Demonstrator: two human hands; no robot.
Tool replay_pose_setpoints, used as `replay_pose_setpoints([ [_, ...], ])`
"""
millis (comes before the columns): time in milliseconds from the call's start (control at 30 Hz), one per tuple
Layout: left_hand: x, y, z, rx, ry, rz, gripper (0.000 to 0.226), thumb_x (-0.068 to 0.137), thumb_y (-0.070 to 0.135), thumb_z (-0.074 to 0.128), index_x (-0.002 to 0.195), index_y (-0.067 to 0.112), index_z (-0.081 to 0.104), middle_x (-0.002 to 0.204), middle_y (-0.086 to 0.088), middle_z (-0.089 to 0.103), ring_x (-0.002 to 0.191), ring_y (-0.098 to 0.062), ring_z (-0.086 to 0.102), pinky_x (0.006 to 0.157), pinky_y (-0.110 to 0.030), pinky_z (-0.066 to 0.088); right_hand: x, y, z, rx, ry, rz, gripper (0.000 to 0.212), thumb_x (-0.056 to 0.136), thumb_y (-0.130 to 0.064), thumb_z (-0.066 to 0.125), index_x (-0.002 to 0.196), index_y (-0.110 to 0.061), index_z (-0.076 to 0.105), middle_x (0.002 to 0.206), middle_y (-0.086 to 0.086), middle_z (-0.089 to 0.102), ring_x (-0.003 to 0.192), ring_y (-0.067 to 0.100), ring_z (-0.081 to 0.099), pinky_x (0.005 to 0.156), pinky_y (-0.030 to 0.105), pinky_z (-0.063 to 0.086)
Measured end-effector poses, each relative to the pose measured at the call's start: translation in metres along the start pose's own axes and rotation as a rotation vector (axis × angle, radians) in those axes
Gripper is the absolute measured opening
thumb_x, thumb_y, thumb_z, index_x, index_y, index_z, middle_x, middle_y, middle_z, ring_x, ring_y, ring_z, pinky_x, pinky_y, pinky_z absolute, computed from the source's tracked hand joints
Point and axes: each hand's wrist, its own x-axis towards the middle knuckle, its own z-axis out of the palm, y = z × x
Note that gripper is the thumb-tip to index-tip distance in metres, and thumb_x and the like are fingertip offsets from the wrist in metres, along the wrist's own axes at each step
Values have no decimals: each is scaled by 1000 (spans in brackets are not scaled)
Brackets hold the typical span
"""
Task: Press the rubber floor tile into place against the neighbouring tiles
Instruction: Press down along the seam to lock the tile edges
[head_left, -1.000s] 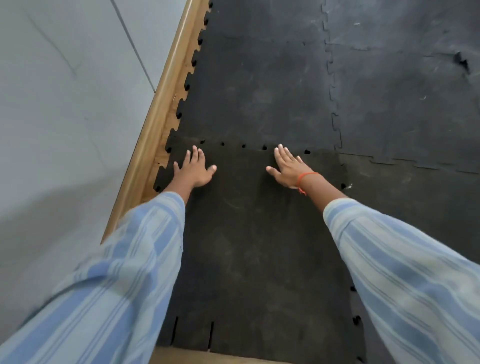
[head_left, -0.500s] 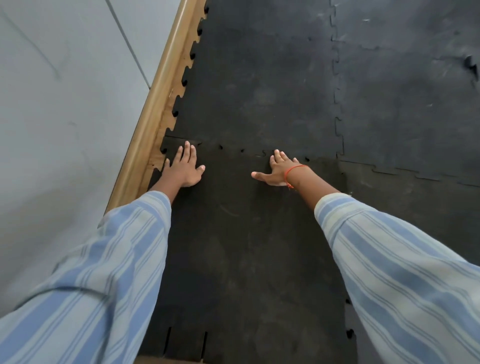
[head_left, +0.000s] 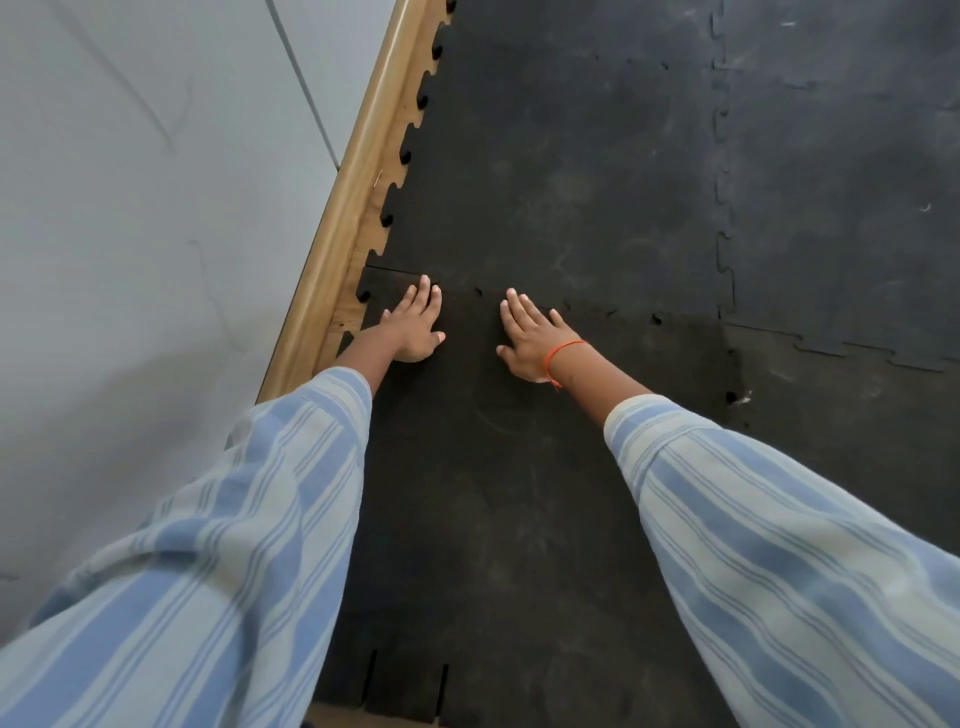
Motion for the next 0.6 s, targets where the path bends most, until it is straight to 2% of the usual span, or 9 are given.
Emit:
replay_pose_setpoints([
  [167,-1,0,-2,-2,-8,-5,71,104,27,34,151,13,-16,157,-4,-31,147,-24,-18,117,-53,3,8,-16,3,-108,100,84,64,101,-38,21,152,-6,1,162,8,-6,150,21,0,121,45,3],
  [233,-3,2,-3,7,-13,-3,71,104,26,34,151,13,-16,156,-5,-31,147,-24,-18,117,-53,2,12,-20,1,-130,88,121,64,101,-37,22,152,-5,-2,162,8,-9,150,22,-2,121,45,2],
  [400,-7,4,-1,9,19,-12,70,104,26,34,152,13,-15,157,-4,-30,147,-24,-17,118,-52,3,2,-4,10,15,56,93,66,100,-42,22,152,-12,-7,161,1,-17,149,17,-10,120,46,-2],
  [467,-7,7,0,24,56,-48,70,103,30,34,152,12,-12,158,-6,-27,148,-24,-15,119,-52,4,-18,20,25,133,120,195,70,99,-49,20,152,-13,-7,161,0,-16,149,16,-11,119,45,-4],
  [533,-9,23,9,77,73,-52,75,101,46,30,152,12,-12,158,-6,-26,148,-24,-15,118,-52,2,-50,60,46,207,191,382,73,98,-53,17,152,-12,-7,161,2,-16,148,16,-13,120,45,-5],
  [600,-14,57,29,144,66,40,83,94,63,23,152,18,-15,157,-4,-29,147,-22,-19,117,-52,-4,-82,104,62,210,212,506,75,97,-56,16,152,-12,-9,161,2,-17,148,16,-14,120,45,-6],
])
